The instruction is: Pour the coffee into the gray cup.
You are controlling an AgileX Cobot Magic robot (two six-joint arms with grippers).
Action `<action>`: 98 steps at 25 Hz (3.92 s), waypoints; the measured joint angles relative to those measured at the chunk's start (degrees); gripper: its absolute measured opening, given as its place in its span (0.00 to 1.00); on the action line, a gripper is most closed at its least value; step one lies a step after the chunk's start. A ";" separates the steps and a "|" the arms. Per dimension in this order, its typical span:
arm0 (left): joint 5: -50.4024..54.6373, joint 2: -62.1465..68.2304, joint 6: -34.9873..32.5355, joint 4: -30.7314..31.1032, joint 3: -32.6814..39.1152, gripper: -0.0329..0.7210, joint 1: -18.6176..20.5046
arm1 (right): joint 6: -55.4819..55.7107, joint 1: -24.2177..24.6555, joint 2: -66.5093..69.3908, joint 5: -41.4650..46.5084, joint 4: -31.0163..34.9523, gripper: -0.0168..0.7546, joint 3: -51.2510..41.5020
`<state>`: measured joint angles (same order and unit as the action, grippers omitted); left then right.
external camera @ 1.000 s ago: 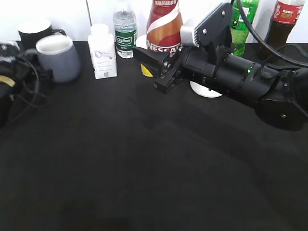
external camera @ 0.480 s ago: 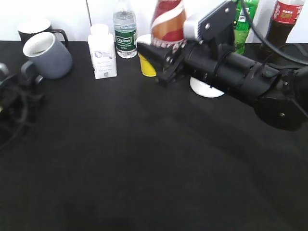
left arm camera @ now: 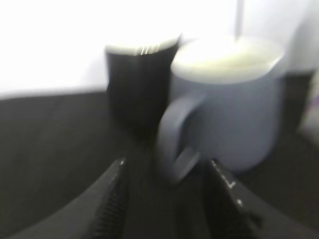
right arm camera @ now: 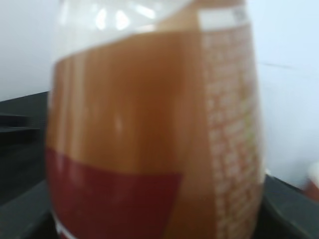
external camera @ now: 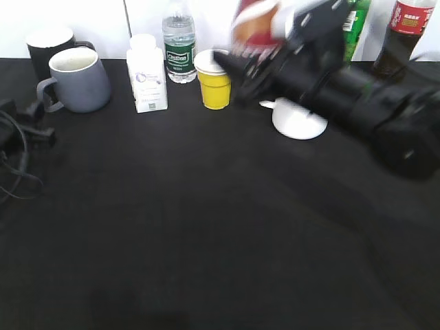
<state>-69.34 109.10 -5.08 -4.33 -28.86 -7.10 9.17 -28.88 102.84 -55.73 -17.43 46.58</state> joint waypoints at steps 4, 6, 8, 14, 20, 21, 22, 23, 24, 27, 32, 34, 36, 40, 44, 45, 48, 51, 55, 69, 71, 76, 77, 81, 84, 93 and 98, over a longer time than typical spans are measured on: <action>9.14 -12.62 0.00 -0.51 2.88 0.54 -6.45 | -0.16 9.91 -5.22 5.87 2.98 0.71 0.00; 18.00 -19.59 0.00 -0.32 3.03 0.54 -9.90 | -0.16 16.66 -5.71 6.85 3.34 0.71 0.00; 28.67 -25.83 0.00 0.06 3.05 0.54 -11.97 | -0.16 23.16 -5.71 9.00 3.64 0.71 0.00; 52.15 -35.93 0.00 0.13 3.09 0.52 -17.07 | -0.22 29.95 8.44 -3.42 7.30 0.71 0.04; 57.79 -36.57 0.00 0.13 3.09 0.52 -17.21 | -2.67 29.95 23.46 -9.60 6.02 0.71 6.15; 57.79 -36.57 0.00 0.13 3.09 0.52 -17.21 | -2.74 29.95 24.83 -9.87 5.52 0.71 7.18; 57.79 -36.57 0.00 0.13 3.09 0.52 -17.21 | -2.74 29.95 25.91 -10.14 5.30 0.71 7.77; 57.79 -36.57 0.00 0.13 3.09 0.52 -17.21 | -2.74 29.95 26.33 -10.24 5.11 0.71 7.94; 57.79 -36.57 0.00 0.13 3.09 0.52 -17.21 | -2.80 29.95 26.33 -10.24 5.11 0.71 8.06; 57.81 -36.57 0.00 -0.05 3.09 0.52 -17.21 | -2.97 29.95 26.33 -9.53 4.71 0.71 8.17; 57.81 -36.57 0.00 -0.12 3.09 0.52 -17.21 | -2.97 30.02 26.27 -7.63 4.33 0.84 7.79; 57.72 -36.57 0.00 -0.12 3.09 0.52 -17.21 | -2.97 30.02 24.43 -7.52 4.75 0.85 5.16; 57.72 -36.57 0.00 -0.12 3.09 0.52 -17.21 | -3.29 30.02 21.44 -7.67 6.78 0.85 0.66; 57.83 -36.71 0.00 -0.16 3.09 0.52 -17.21 | -3.90 30.02 10.86 -7.30 8.88 0.84 -9.42; 70.11 -40.26 0.00 0.34 -3.43 0.52 -17.21 | -1.16 29.57 -6.49 25.06 4.47 0.79 -10.35; 75.87 -40.52 0.00 0.28 -6.42 0.52 -17.21 | -0.56 28.57 -9.74 35.84 4.29 0.79 -10.35; 98.95 -40.63 0.00 0.45 -14.55 0.52 -17.26 | -0.32 20.85 -13.19 70.20 7.35 0.79 -6.86; 121.25 -41.72 2.62 0.68 -19.32 0.52 -17.26 | -0.47 12.37 -13.82 96.23 11.41 0.79 1.43; 138.00 -53.14 7.40 3.14 -19.52 0.52 -17.26 | -1.43 7.60 -27.14 107.29 13.98 0.77 3.48; 135.49 -100.99 8.87 9.22 -3.39 0.65 -17.26 | -1.43 7.55 -93.23 118.19 10.32 0.74 -16.59; 131.67 -100.93 8.87 9.63 -1.60 0.65 -17.26 | -1.43 7.49 -93.48 116.53 10.71 0.74 -17.69; 130.29 -100.88 8.87 9.70 -1.17 0.63 -17.26 | -1.43 7.42 -93.48 116.29 10.90 0.74 -17.80; 130.28 -100.88 8.87 9.70 -1.17 0.61 -17.26 | -1.43 7.42 -93.48 116.29 10.90 0.74 -17.80; 130.17 -100.88 8.82 9.70 -1.17 0.52 -17.26 | -1.43 7.42 -93.48 116.23 10.90 0.74 -17.80; 130.17 -100.88 8.82 9.70 -1.17 0.40 -16.28 | -1.48 8.32 -93.66 116.11 10.97 0.74 -17.80; 130.15 -109.52 8.82 9.77 -1.04 0.36 8.77 | -1.48 29.51 -103.32 115.70 11.33 0.74 -17.80; 130.15 -109.52 8.82 9.77 -0.93 0.35 8.61 | -1.48 29.57 -103.32 115.66 11.34 0.74 -17.80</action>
<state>60.81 -0.42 3.74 5.43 -29.79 1.51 7.69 0.69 -0.48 59.93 -6.09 28.78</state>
